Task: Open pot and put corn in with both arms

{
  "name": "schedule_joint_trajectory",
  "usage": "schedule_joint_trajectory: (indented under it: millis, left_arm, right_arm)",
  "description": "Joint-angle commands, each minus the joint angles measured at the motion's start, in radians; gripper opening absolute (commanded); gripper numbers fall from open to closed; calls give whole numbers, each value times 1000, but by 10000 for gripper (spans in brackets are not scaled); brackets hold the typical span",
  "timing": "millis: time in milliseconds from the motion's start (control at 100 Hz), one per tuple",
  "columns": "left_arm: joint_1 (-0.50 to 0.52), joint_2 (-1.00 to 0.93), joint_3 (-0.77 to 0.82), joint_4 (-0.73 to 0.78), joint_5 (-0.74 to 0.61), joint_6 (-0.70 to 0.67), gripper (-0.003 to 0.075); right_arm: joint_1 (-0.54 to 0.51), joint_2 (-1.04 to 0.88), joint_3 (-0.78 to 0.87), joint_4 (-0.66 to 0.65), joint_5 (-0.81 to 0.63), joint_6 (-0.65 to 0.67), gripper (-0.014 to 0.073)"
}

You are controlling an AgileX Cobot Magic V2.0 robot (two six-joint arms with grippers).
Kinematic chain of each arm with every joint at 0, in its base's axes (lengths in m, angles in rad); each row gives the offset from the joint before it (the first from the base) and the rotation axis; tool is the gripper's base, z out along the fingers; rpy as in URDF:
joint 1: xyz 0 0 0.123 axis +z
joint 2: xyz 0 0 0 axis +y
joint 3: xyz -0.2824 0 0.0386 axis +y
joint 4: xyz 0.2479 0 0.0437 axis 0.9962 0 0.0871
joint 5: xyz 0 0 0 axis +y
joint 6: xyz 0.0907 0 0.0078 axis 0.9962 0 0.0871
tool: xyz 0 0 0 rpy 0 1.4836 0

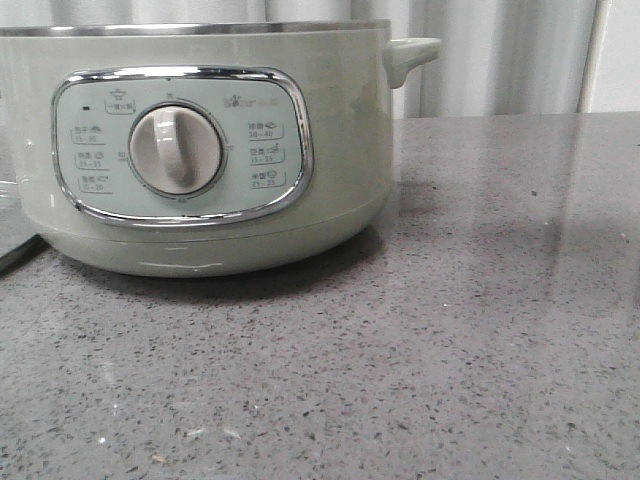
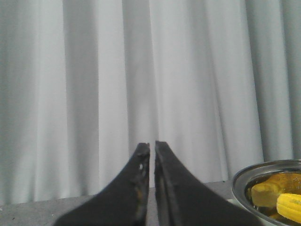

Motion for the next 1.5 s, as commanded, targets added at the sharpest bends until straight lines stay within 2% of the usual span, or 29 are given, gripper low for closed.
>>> schedule_joint_trajectory:
  millis: [0,310,720,1120,1491]
  left_arm:
    - [-7,-24,-36,-11,-23,-8,-20]
    - [-7,-94,-36,-11,113,-8,-20]
    - [-7,-94,9,-35,132,-8,-20]
    - [-7,-94,32,-55,154,-8,-20]
    - [-7,-94,32,-55,159,-8,-20]
  right_arm:
    - [1,-85,55,-18,-114,-12,-57]
    - [1,-387,429,-56,-398,-12,-57]
    - [-30,-783,811,-141,-569,-12,-57]
    - [-111,-1086,941,-141,-555,-12,-57]
    - [-111,-1105,941,-146,-552,-12,-57]
